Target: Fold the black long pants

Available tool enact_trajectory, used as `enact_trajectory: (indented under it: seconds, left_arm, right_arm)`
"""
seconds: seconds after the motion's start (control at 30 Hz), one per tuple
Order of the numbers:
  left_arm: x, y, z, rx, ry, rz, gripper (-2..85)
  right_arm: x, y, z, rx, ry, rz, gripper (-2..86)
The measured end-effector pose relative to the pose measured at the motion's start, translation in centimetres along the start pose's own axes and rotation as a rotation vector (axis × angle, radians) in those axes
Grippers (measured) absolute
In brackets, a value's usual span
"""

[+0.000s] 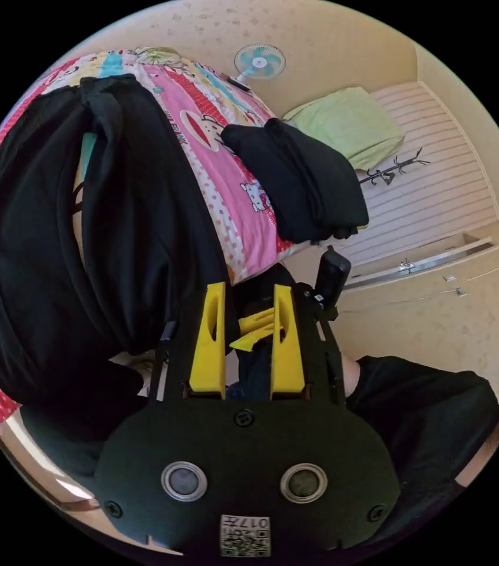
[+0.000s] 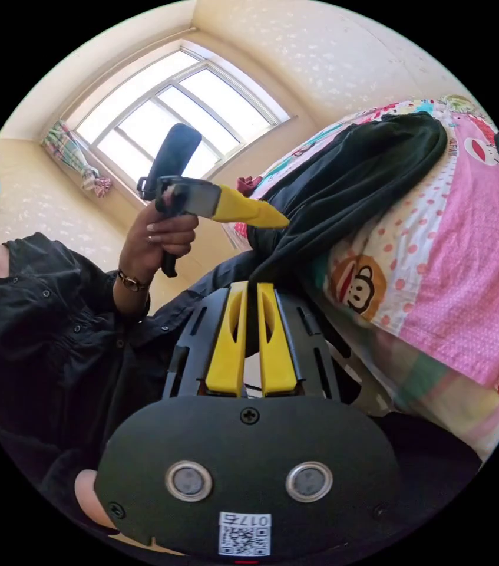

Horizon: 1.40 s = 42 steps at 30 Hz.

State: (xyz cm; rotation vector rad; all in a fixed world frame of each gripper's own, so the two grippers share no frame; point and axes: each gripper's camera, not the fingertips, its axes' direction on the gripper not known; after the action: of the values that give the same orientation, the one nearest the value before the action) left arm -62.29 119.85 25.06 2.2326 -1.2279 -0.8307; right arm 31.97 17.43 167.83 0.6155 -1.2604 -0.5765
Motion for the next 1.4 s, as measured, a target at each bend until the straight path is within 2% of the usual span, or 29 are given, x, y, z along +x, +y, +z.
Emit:
enact_trajectory:
  seconds: [0.07, 0.13, 0.2, 0.3, 0.37, 0.47, 0.67, 0.77, 1.1, 1.23, 1.4]
  left_arm:
    - [0.0, -2.0, 3.5, -0.136, -0.054, 0.007, 8.7]
    - [-0.4, -2.5, 3.9, -0.131, -0.090, -0.006, 5.3]
    - [-1.0, -2.7, 2.5, -0.076, -0.009, -0.002, 4.2]
    - [-3.3, -2.8, -1.5, 0.033, 0.220, -0.051, 3.4]
    - [-6.1, -2.3, -5.1, 0.109, 0.376, -0.114, 3.1]
    - [-8.8, -0.7, -9.9, 0.237, 0.460, -0.184, 3.1]
    - [-13.8, 2.0, -17.6, 0.410, 0.329, -0.315, 3.0]
    - [-15.9, 2.6, -18.1, 0.428, 0.362, -0.381, 3.1]
    - [-14.4, 0.5, -17.8, 0.379, 0.361, -0.422, 3.6]
    - [-12.5, -0.5, -18.2, 0.351, 0.365, -0.382, 3.6]
    - [-10.6, -1.6, -17.7, 0.322, 0.415, -0.334, 3.7]
  right_arm:
    - [0.7, 0.7, -1.9, 0.064, -0.091, -0.007, 3.9]
    - [0.9, 1.2, -3.3, 0.086, -0.068, 0.002, 4.4]
    - [1.2, 1.5, -4.0, 0.067, -0.049, 0.024, 5.6]
    - [2.5, 1.8, -5.4, 0.105, -0.092, 0.094, 10.5]
    - [4.2, 2.5, -7.3, 0.227, -0.223, 0.117, 11.4]
    - [5.9, 2.9, -8.2, 0.289, -0.313, 0.136, 11.8]
    - [5.3, 2.0, -6.7, 0.179, -0.155, 0.155, 12.8]
    - [4.9, 1.5, -5.0, 0.101, -0.104, 0.159, 12.7]
    - [0.5, -3.9, 2.7, -0.116, 0.007, 0.009, 11.3]
    - [-1.6, -3.7, 4.8, -0.061, -0.027, -0.009, 9.8]
    - [-3.0, -3.5, 7.0, -0.081, 0.097, -0.019, 10.2]
